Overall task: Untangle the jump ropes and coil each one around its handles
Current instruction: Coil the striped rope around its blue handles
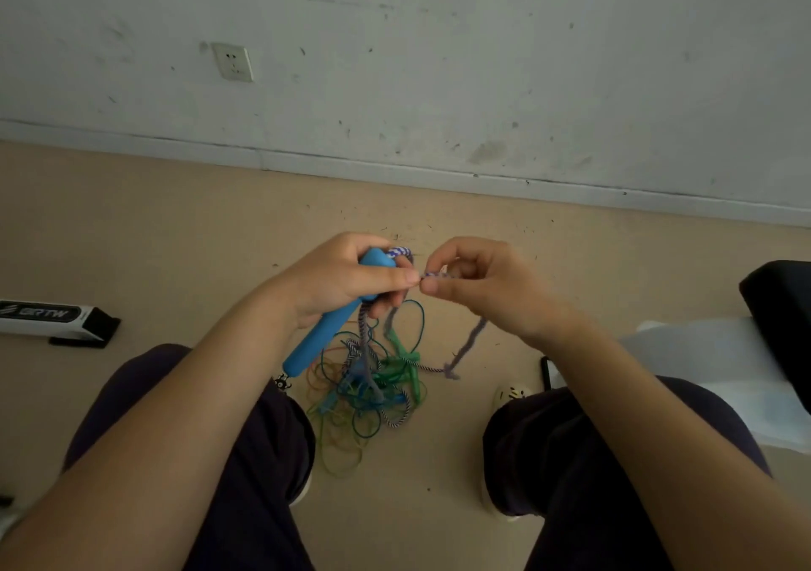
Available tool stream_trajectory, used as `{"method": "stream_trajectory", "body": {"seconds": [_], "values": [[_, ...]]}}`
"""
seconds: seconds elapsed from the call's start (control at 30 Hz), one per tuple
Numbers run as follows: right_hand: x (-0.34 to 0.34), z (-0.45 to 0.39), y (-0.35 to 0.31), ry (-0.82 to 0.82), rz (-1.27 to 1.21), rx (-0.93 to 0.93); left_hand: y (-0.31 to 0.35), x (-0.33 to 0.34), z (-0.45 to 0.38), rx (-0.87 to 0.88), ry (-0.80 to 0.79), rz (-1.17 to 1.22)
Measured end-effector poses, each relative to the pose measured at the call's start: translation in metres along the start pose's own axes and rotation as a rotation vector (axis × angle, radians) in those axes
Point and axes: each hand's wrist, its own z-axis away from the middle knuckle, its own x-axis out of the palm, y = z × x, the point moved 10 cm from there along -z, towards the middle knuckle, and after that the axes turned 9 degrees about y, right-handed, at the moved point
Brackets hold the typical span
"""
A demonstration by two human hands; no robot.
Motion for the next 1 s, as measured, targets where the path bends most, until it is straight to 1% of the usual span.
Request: {"method": "stream_trajectory", "body": {"seconds": [0.07, 0.17, 0.2, 0.27, 0.4, 0.47, 0.5, 0.57, 0.67, 0.7, 0.73, 0.77, 0.93, 1.0], "values": [[-0.019, -0.003, -0.005, 0.089, -0.04, -0.032, 0.002, -0.014, 0.0, -0.006, 0.019, -0.031], [-0.046, -0.004, -0.003, 0.195, -0.111, -0.034, 0.003, -0.048, 0.001, -0.003, 0.124, -0.026], [-0.047, -0.004, -0.002, 0.184, -0.126, -0.028, 0.002, -0.056, 0.002, -0.002, 0.148, -0.018], [-0.038, -0.003, 0.0, 0.092, -0.122, -0.012, 0.0, -0.055, 0.003, -0.005, 0.146, -0.02], [-0.007, 0.003, 0.006, -0.095, -0.019, 0.028, 0.0, -0.013, 0.003, -0.003, 0.077, 0.04], [0.006, 0.006, 0.005, -0.137, 0.035, 0.01, 0.001, 0.001, 0.002, 0.001, 0.042, 0.018], [0.006, 0.006, 0.003, -0.128, 0.047, -0.009, 0.002, 0.003, 0.002, 0.001, 0.034, -0.003], [-0.008, 0.001, 0.0, -0.024, 0.03, -0.042, 0.003, -0.007, 0.001, -0.003, 0.063, -0.006], [-0.046, -0.006, 0.002, 0.192, -0.057, -0.048, 0.007, -0.031, -0.002, 0.014, 0.166, 0.01], [-0.053, -0.006, 0.003, 0.221, -0.071, -0.046, 0.007, -0.035, -0.002, 0.019, 0.191, 0.004], [-0.053, -0.006, 0.003, 0.211, -0.076, -0.044, 0.006, -0.038, -0.003, 0.018, 0.202, -0.004], [-0.047, -0.005, 0.003, 0.164, -0.075, -0.04, 0.004, -0.037, -0.003, 0.011, 0.201, -0.009], [0.008, 0.007, 0.007, -0.143, 0.058, 0.02, -0.001, -0.009, -0.002, -0.008, 0.097, -0.008], [0.015, 0.007, 0.006, -0.16, 0.086, -0.001, 0.0, -0.003, -0.001, -0.007, 0.06, -0.039]]}}
